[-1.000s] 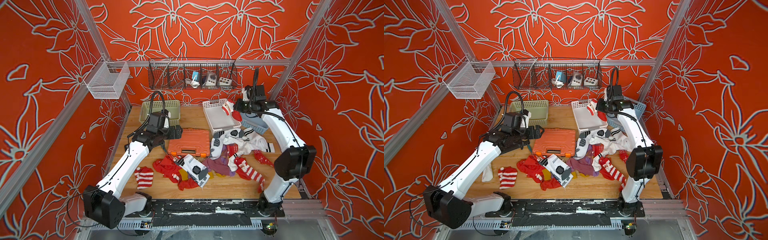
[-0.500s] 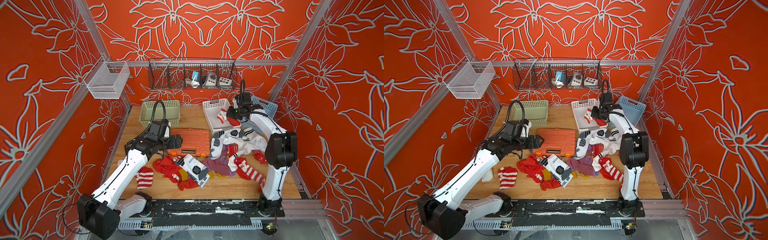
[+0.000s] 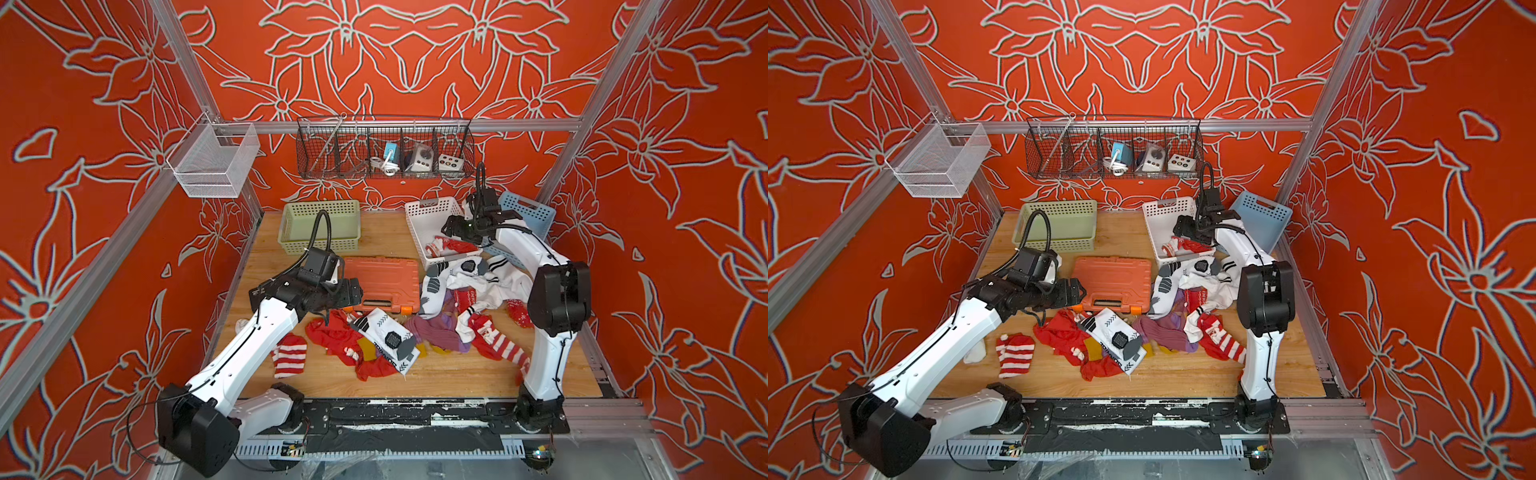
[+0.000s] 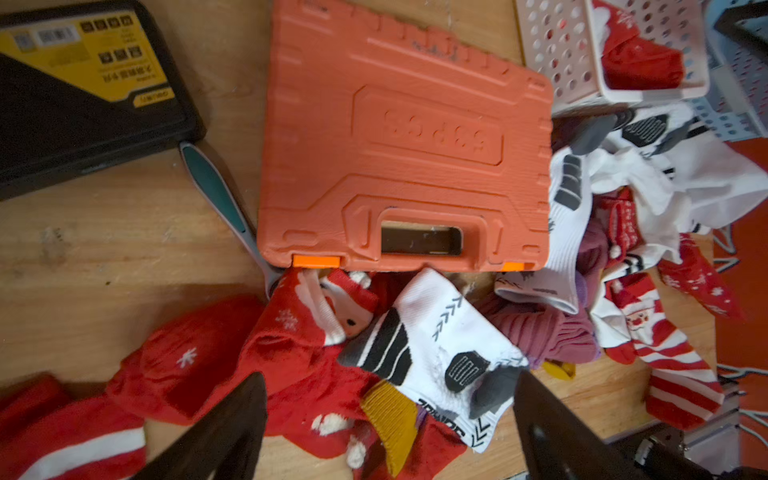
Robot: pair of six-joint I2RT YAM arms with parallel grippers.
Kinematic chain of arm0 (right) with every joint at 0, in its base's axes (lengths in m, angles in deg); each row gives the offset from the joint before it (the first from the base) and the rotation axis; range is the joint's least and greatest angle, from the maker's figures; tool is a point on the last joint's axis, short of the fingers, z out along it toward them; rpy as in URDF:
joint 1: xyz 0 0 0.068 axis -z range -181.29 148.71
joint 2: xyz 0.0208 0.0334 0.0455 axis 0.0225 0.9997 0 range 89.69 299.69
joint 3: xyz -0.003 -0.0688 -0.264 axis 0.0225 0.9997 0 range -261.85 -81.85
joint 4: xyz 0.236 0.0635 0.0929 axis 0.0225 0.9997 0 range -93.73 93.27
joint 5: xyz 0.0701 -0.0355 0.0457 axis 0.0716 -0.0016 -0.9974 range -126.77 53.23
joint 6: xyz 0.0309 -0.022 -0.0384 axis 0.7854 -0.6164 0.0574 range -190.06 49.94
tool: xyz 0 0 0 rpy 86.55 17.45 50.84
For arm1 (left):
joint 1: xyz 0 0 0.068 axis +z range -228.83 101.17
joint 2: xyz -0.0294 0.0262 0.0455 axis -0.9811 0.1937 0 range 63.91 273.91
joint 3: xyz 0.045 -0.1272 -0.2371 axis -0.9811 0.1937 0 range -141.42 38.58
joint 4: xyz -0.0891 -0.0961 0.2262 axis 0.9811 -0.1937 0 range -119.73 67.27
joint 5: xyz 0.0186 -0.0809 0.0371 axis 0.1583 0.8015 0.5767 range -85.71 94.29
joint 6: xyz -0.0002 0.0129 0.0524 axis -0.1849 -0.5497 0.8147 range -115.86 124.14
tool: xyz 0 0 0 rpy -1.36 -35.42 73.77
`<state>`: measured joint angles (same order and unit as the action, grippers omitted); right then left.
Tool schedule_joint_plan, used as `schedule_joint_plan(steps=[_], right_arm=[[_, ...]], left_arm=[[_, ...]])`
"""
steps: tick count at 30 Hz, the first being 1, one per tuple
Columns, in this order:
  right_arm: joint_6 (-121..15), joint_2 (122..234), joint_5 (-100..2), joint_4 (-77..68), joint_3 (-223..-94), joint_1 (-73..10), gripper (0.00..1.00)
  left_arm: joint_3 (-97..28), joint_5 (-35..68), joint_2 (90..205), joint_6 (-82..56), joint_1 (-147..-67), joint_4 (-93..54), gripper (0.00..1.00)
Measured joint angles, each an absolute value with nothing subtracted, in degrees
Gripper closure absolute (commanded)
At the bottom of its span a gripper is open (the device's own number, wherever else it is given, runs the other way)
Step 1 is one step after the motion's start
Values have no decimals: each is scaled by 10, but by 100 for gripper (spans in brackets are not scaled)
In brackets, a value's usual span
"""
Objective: Sort the socks into the basket by color
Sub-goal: Pick up the sock from the center of the board.
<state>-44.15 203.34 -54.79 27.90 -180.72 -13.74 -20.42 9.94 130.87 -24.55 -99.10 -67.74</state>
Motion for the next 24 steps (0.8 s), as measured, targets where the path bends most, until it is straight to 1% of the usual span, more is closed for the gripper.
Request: schedule_joint_plan(steps=[6,12,14,17,22,23,24], right_arm=[[-438,1973,-548,291,-1762,-158,13],[-438,1906,-548,301,-1711,-168,13],[-438,1889,-548,305,-1696,-168,13],[-438,1870,-548,307,-1676,-167,13],[-438,1852,-548,311,-1657,-168,13],[-438,1849,-548,311,-1656,-168,13],[-438,1847,-548,311,-1655,-167,13]], left_arm=[[-173,55,1349,-297,-991,-716,10],[-150,29,1364,-323,-981,-720,9],[-145,24,1364,-326,-970,-716,10],[-134,19,1364,-331,-951,-705,21],[-116,17,1375,-328,-934,-686,30],[-112,17,1379,-328,-934,-681,35],[-107,17,1383,-327,-934,-676,43]])
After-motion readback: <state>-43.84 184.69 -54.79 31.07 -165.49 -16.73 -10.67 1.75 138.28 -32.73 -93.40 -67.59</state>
